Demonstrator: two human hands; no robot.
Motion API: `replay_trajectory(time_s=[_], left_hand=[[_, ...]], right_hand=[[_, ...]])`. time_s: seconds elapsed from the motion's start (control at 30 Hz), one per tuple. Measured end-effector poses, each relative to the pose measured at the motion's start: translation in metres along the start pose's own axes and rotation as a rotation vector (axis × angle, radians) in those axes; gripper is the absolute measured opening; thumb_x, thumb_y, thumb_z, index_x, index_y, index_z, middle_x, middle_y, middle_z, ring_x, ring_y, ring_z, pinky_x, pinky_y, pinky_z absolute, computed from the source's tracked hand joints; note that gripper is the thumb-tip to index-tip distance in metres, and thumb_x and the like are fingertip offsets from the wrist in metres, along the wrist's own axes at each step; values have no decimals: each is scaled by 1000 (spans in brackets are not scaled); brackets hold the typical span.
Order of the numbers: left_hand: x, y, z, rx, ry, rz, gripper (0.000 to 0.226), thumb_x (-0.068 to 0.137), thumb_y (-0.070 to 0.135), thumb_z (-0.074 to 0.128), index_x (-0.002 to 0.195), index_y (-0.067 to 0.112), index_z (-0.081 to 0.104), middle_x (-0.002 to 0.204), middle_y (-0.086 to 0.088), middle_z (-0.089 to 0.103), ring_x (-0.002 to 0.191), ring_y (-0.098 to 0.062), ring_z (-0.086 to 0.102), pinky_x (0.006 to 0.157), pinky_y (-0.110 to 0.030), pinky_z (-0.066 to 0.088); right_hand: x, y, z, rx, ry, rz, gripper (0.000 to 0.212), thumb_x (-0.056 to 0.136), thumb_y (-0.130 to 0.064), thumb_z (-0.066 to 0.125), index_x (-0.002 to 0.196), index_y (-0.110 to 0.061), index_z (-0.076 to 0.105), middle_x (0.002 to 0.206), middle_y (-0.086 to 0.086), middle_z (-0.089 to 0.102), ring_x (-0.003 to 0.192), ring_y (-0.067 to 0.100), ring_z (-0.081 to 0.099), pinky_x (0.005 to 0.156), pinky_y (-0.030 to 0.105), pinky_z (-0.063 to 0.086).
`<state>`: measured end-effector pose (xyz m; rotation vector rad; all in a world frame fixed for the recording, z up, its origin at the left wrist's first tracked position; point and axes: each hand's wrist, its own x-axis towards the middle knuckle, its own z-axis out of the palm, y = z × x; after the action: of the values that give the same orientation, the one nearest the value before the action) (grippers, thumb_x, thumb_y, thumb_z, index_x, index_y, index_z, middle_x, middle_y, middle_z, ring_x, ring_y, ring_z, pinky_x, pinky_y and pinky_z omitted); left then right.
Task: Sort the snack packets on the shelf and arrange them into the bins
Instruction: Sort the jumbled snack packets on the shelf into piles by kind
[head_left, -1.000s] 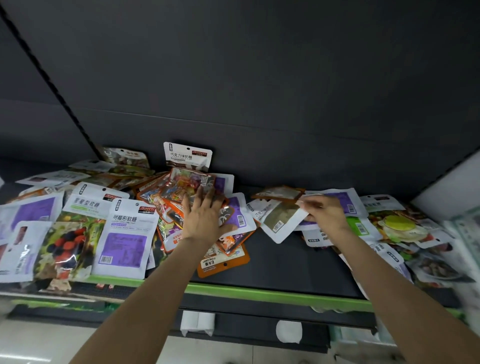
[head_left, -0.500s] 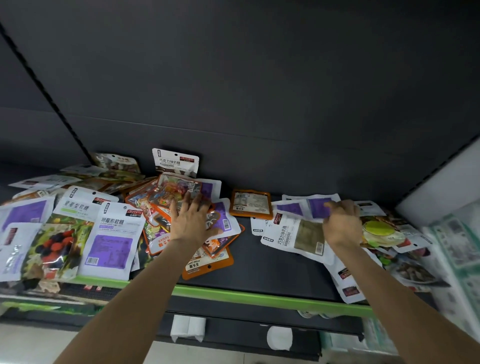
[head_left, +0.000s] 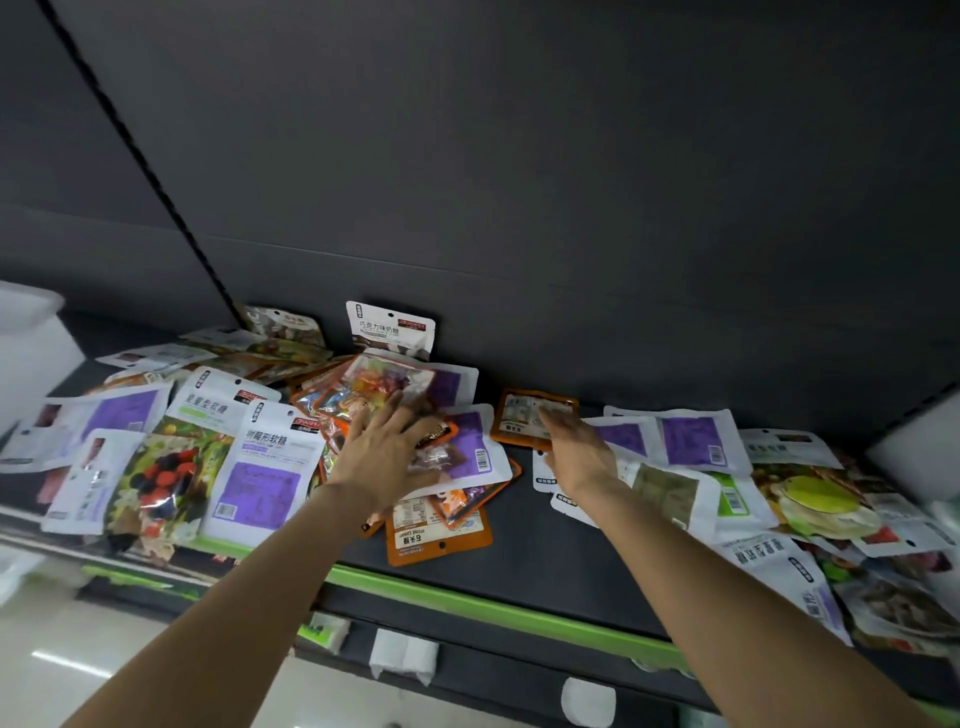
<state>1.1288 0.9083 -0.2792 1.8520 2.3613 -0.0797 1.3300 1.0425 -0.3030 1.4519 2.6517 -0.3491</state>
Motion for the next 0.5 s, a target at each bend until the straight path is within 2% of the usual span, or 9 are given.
replay_trajectory(time_s=[0.07, 0.17, 0.23, 0.3, 0.33, 0.4, 0.47, 0.5], left_hand=[[0, -8, -5, -27, 11, -35, 85, 78, 77, 41, 148, 36, 17, 159, 5, 5, 147, -20, -2, 117, -45, 4], [0, -21, -7, -77, -11, -63, 108, 56, 91, 22, 149, 36, 15, 160, 4, 5, 147, -19, 1, 117, -44, 4], [-2, -26, -6, -130, -31, -58, 106, 62, 91, 30, 149, 33, 17, 159, 2, 13, 147, -18, 6, 117, -44, 5], [-3, -30, -8, -296, -12, -79, 94, 76, 75, 45, 151, 26, 16, 154, -5, 29, 143, -24, 21, 117, -43, 14], [-2, -34, -10, -438, 20, -96, 90, 81, 67, 49, 151, 24, 13, 148, -9, 38, 138, -28, 32, 114, -42, 24], [1, -40, -16, -711, 141, -124, 76, 91, 52, 48, 151, 21, 14, 139, -12, 49, 122, -32, 51, 103, -39, 41], [2, -46, -25, -882, 335, -188, 56, 99, 28, 43, 149, 16, 22, 139, -13, 49, 122, -31, 51, 99, -34, 41], [2, -47, -28, -883, 434, -209, 52, 98, 16, 39, 147, 14, 26, 142, -13, 45, 127, -30, 45, 103, -32, 35]], right_hand=[[4, -3, 0, -7, 33, 20, 51, 96, -9, 47, 145, -18, 33, 141, 9, 43, 126, 26, 45, 99, 34, 41], [1, -11, -6, -53, 123, 105, 31, 98, -5, 36, 125, -9, 51, 121, 12, 57, 111, 28, 54, 87, 34, 44], [-1, -18, -13, 37, 225, 183, 27, 100, -11, 34, 118, -8, 55, 111, 13, 62, 104, 29, 57, 77, 34, 41], [-7, -37, -26, 110, 327, 219, 27, 100, -13, 36, 114, -8, 57, 103, 15, 66, 96, 32, 59, 68, 33, 36], [-9, -50, -31, 106, 373, 209, 27, 100, -13, 36, 117, -9, 58, 101, 15, 67, 94, 33, 61, 66, 33, 36], [-10, -77, -39, 52, 422, 119, 30, 101, -17, 35, 123, -14, 56, 100, 13, 68, 92, 32, 63, 65, 33, 39], [-8, -99, -37, 134, 312, -105, 32, 102, -29, 37, 127, -23, 56, 104, 6, 68, 91, 25, 64, 66, 29, 45], [-7, -106, -32, 236, 169, -222, 33, 99, -35, 41, 128, -30, 56, 111, 0, 67, 96, 20, 63, 71, 30, 49]])
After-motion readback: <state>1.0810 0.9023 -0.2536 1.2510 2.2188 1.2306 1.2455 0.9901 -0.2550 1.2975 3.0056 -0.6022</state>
